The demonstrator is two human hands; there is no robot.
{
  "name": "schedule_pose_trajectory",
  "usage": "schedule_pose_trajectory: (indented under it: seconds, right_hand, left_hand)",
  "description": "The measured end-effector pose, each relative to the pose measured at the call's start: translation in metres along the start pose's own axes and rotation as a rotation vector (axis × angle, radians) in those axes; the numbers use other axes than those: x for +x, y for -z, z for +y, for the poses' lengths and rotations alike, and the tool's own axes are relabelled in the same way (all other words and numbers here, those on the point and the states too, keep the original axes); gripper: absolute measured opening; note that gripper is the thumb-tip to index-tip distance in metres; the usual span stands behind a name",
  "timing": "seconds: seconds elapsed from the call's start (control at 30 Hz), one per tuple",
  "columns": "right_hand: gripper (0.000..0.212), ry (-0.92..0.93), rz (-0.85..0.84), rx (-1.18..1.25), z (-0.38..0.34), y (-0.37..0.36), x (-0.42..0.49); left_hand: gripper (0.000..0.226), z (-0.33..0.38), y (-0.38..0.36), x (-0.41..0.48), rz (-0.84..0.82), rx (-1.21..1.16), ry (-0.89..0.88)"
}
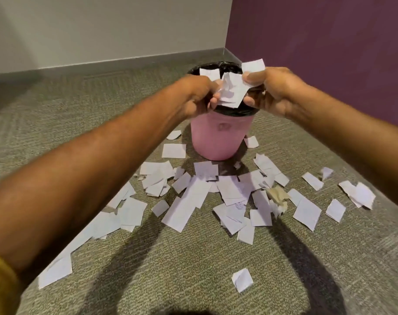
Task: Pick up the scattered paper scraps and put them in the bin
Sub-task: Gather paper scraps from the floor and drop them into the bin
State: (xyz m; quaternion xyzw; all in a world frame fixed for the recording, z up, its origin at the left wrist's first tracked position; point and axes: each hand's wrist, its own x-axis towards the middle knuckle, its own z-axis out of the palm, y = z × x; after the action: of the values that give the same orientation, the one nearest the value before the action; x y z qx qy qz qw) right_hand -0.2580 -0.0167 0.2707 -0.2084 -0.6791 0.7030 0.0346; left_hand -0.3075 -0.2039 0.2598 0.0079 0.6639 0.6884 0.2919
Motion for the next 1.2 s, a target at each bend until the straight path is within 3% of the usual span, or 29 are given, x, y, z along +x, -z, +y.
schedule_pose_trajectory:
  seconds: [0.27,0.43,0.57,0.73,0.87,0.97,1.2]
  right_hand:
    - [0.022,-0.099,0.015,0.162,0.006,-0.003,0.033]
    - [0.04,-0.085,0.039,0.173,0.011,0.003,0.036]
    - [0.031,-0.075,0.061,0.167,0.014,0.011,0.035]
    - [0.02,-0.017,0.101,0.147,0.013,0.021,0.027]
    - [0.015,0.018,0.008,0.014,0.024,0.021,-0.001]
    - [0.023,0.003,-0.113,-0.143,0.047,0.02,-0.021]
    - [0.019,-0.107,-0.37,-0.531,0.136,0.009,-0.063]
  left_hand:
    - [0.021,0.015,-0.012,0.021,0.046,-0.184,0.081]
    - [0.019,0.011,-0.01,0.028,0.049,-0.187,0.087]
    - [0.029,0.005,-0.003,0.032,0.076,-0.2,0.072]
    - [0.02,-0.003,0.006,0.025,0.048,-0.169,0.032]
    - [0.026,-0.02,0.014,0.008,0.009,-0.066,0.033]
    - [0.02,-0.045,0.024,-0.003,-0.021,0.06,0.045]
    - [0.022,-0.143,0.058,-0.015,0.009,0.539,0.175]
